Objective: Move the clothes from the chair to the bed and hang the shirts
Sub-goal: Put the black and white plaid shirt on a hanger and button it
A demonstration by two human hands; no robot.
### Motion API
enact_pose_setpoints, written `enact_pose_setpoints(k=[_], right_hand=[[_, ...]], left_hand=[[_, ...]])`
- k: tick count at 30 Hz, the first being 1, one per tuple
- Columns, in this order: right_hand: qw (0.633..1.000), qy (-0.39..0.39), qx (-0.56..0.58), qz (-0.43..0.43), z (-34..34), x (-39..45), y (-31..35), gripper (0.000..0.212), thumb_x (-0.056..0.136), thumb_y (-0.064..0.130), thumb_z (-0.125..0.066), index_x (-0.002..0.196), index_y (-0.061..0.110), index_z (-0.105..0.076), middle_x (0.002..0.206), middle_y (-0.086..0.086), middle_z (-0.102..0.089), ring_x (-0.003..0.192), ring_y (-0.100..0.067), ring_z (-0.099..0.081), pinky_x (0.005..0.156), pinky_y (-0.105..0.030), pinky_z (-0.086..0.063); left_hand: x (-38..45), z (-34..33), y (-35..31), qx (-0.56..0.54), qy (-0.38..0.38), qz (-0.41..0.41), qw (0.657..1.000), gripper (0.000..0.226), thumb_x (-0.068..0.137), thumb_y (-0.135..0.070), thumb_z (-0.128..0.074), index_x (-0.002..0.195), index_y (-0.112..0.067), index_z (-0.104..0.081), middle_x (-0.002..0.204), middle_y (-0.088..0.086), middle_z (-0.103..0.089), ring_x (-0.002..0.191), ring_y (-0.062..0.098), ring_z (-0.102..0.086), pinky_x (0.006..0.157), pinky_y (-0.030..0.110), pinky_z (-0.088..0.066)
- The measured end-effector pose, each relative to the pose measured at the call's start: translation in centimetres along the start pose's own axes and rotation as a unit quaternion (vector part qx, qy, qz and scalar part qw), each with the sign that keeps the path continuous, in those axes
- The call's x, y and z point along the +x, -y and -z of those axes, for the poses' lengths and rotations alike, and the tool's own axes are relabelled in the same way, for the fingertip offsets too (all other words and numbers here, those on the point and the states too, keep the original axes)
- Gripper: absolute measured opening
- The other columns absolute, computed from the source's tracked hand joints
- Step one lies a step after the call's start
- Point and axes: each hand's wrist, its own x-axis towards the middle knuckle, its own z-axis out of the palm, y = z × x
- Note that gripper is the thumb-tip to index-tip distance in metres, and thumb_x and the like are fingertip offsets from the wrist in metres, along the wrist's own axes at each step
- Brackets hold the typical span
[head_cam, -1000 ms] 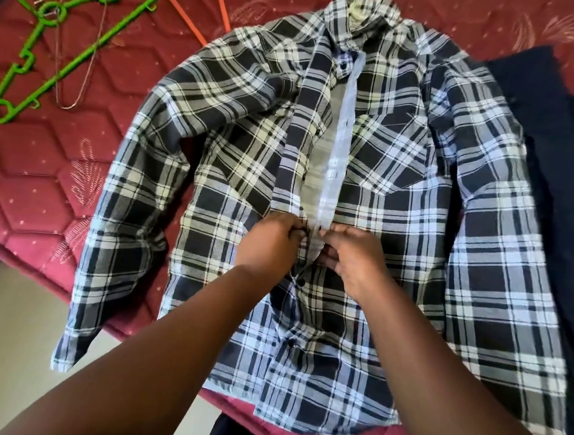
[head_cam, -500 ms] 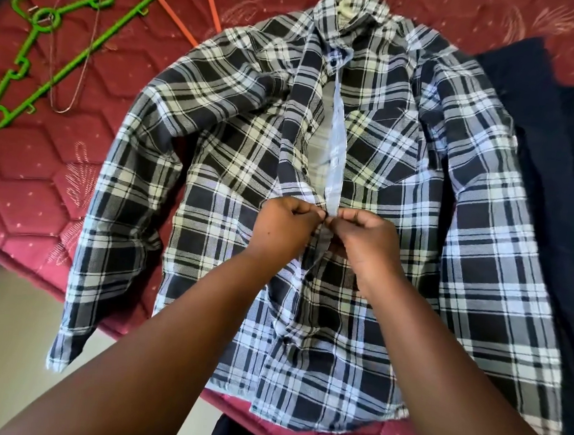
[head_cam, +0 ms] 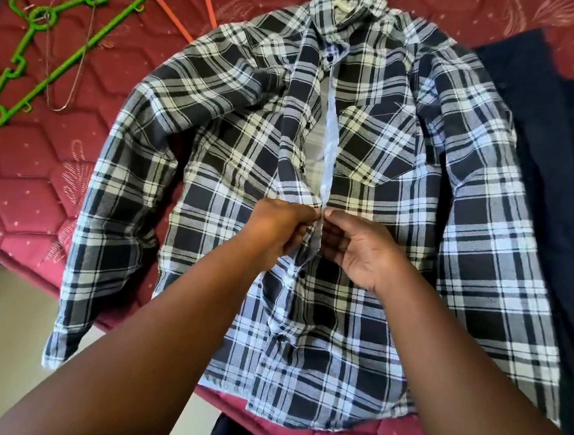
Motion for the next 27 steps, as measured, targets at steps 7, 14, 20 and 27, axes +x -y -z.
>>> enact_pose_setpoints(k=[7,14,20,27], right_hand=[[0.990,-0.053,-0.117,0.057,-1.0,0.7,-0.2,0.008,0.083,0.006,-0.074,0.081,0.003,-0.067,0.070,-0.011,-0.071,0.054,-0.021,-0.067,0.052,-0.032,-0.059],[0.923,-0.116,-0.310,0.198,-1.7,1.7,-1.7,0.015,0.086,0.021,-0.074,0.079,0.008,-0.074,0.075,-0.008,-0.072,0.064,-0.022,-0.066,0.064,-0.040,-0.058],[0.851,-0.111,-0.444,0.260,-2.1,0.6,-2.5,0.014,0.098,0.015,-0.055,0.094,0.010,-0.068,0.082,0.002,-0.067,0.072,-0.014,-0.064,0.057,-0.020,-0.044],[0.866,-0.173,-0.441,0.160,-3.1,0.9,-1.9,0.018,0.088,0.005,-0.045,0.085,0.004,-0.062,0.075,-0.005,-0.063,0.057,-0.011,-0.044,0.041,-0.023,-0.030]], left_hand=[[0.7,-0.5,0.8,-0.067,-0.062,0.040,0.995,0.010,0.091,-0.002,-0.058,0.081,-0.001,-0.059,0.058,0.004,-0.054,0.041,0.009,-0.051,0.043,0.021,-0.051],[0.7,-1.5,1.5,-0.054,-0.106,0.011,0.993,0.019,0.085,-0.019,-0.073,0.087,-0.002,-0.064,0.074,0.009,-0.060,0.061,0.018,-0.059,0.062,0.032,-0.058],[1.8,-2.1,1.1,-0.045,-0.150,0.076,0.985,0.011,0.094,-0.005,-0.054,0.090,0.000,-0.063,0.070,0.011,-0.058,0.058,0.021,-0.056,0.051,0.029,-0.053],[2.7,-2.7,1.9,0.022,-0.165,0.082,0.983,0.019,0.094,-0.010,-0.050,0.089,0.000,-0.065,0.066,0.008,-0.058,0.055,0.021,-0.049,0.054,0.031,-0.041]])
